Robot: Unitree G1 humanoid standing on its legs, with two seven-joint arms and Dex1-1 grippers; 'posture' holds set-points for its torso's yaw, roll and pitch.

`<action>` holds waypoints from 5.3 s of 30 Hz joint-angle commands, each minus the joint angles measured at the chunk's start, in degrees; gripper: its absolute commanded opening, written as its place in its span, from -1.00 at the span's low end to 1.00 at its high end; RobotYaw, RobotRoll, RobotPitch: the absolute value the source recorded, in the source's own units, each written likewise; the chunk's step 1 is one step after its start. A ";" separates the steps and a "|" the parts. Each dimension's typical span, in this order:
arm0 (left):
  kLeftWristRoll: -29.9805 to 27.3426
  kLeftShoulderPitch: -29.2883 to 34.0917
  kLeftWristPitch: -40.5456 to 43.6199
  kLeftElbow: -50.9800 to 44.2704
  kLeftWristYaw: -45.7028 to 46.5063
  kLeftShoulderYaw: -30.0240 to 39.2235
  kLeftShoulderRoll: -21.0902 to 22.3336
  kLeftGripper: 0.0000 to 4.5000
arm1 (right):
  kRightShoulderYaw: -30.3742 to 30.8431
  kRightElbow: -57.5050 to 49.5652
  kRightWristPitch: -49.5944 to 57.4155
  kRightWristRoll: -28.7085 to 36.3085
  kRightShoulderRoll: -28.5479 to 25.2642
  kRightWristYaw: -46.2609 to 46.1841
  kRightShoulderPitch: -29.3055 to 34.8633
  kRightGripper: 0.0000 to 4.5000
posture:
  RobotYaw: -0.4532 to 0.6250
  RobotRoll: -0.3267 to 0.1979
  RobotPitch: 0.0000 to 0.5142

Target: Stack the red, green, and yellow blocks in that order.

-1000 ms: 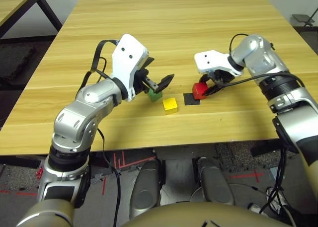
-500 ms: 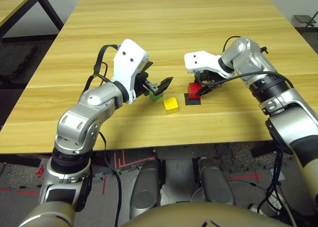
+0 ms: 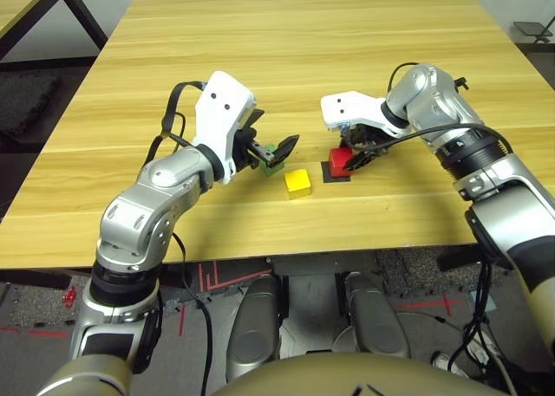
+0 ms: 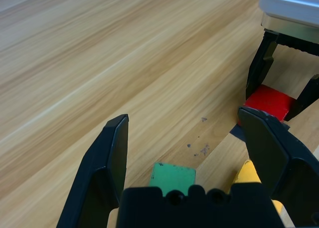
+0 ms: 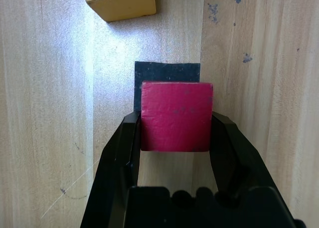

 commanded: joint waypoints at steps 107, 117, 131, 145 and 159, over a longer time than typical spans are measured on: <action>25.33 -38.15 -42.30 73.22 -51.99 -21.91 -14.44 -0.09 | -20.89 -24.92 21.14 33.30 -26.66 -11.37 14.39 1.00 | 0.15 -0.24 -0.65; 25.22 -38.24 -40.95 71.23 -52.34 -21.62 -14.95 -0.09 | -20.54 -24.02 20.83 33.28 -26.75 -11.71 14.10 1.00 | 0.16 -0.24 -0.64; 25.97 -36.22 -40.11 68.36 -53.21 -21.82 -14.04 -0.09 | -20.62 -23.42 20.65 33.45 -26.62 -12.09 14.24 1.00 | 0.17 -0.23 -0.62; 25.57 -36.08 -38.63 63.59 -50.66 -19.43 -12.92 0.97 | -20.03 -21.42 19.49 33.08 -25.67 -11.94 13.21 1.00 | 0.23 -0.24 -0.64; 20.67 -18.54 1.92 18.51 -46.37 -18.18 3.51 0.97 | -19.71 -19.60 18.29 33.05 -24.80 -11.78 12.55 1.00 | 0.32 -0.20 -0.67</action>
